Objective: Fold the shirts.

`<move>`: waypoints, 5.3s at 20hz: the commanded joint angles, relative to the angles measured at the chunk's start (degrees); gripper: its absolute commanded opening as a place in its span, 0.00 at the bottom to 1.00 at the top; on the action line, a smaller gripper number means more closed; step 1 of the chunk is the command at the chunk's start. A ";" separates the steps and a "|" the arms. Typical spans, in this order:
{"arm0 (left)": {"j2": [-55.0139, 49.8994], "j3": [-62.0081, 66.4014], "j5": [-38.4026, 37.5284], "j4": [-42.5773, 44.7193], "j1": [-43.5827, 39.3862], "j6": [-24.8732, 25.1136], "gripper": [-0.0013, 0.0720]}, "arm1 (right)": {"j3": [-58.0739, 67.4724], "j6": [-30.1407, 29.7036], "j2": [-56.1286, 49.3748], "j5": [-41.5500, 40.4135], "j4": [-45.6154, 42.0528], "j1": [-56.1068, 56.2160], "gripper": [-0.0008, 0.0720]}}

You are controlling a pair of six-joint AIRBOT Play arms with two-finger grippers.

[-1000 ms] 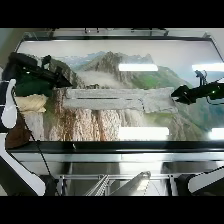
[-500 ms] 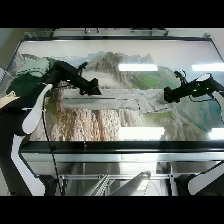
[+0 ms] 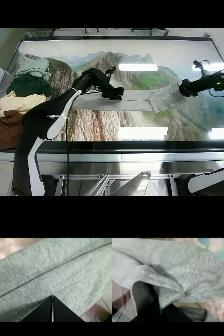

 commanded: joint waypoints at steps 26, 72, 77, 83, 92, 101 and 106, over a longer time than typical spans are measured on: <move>42.58 -29.07 13.92 -8.70 31.39 15.08 0.04 | 22.49 8.63 -12.66 -16.79 18.82 48.57 0.50; 55.80 -39.93 19.87 -8.63 36.30 17.11 0.04 | -7.69 38.56 9.38 -6.43 -33.55 -32.59 0.03; 55.80 -39.93 19.67 -8.66 36.30 15.65 0.04 | -25.00 39.12 17.70 -14.93 -33.51 -46.03 0.03; 55.80 -39.95 19.71 -8.63 36.30 15.69 0.04 | -33.55 39.10 25.05 -17.05 -33.55 -49.27 0.03; 55.80 -39.93 19.67 -8.66 36.30 15.74 0.04 | -37.18 41.22 34.40 -10.34 -34.01 -49.29 0.98; 55.82 -36.59 16.85 -8.74 36.35 17.68 0.04 | -37.22 6.45 46.01 -8.17 27.82 -37.62 0.98; 62.47 -37.99 16.85 -8.68 35.01 18.05 0.04 | -37.62 -7.67 49.11 1.92 40.85 -18.49 0.98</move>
